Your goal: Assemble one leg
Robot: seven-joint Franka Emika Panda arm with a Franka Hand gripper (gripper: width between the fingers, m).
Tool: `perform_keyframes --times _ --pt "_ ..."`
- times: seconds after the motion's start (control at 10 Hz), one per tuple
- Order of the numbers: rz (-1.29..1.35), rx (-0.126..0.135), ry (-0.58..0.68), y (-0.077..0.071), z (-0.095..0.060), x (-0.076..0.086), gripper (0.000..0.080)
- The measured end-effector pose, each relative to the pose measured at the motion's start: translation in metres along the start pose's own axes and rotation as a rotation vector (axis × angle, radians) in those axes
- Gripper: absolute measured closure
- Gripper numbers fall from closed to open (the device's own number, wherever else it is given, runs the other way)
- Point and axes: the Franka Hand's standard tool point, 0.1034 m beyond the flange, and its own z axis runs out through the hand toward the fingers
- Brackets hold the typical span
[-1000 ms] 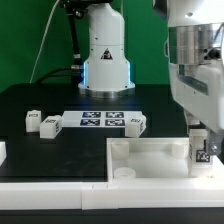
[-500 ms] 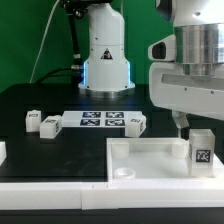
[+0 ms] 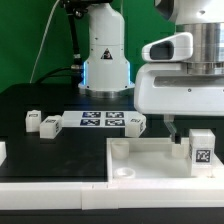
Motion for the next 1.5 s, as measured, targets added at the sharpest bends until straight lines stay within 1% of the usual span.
perform_keyframes --times 0.4,0.5,0.6,0.7,0.8,1.0,1.2,1.4,1.5 --pt "-0.032 0.000 -0.001 0.001 0.001 0.000 0.0151" --pt "-0.032 0.000 -0.001 0.001 0.001 0.000 0.0181" --pt "-0.032 -0.001 -0.001 0.001 0.001 0.000 0.0181" --pt "-0.032 -0.001 -0.001 0.001 0.001 0.000 0.0353" --pt "-0.007 -0.003 -0.001 0.003 0.001 0.000 0.0507" --pt "0.016 -0.005 0.000 0.005 0.001 0.001 0.0506" --pt "0.191 -0.010 0.001 0.009 0.001 0.001 0.0506" --pt "0.356 -0.032 0.010 0.020 0.000 0.002 0.0505" --pt "0.383 -0.049 0.015 0.026 0.000 0.003 0.0499"
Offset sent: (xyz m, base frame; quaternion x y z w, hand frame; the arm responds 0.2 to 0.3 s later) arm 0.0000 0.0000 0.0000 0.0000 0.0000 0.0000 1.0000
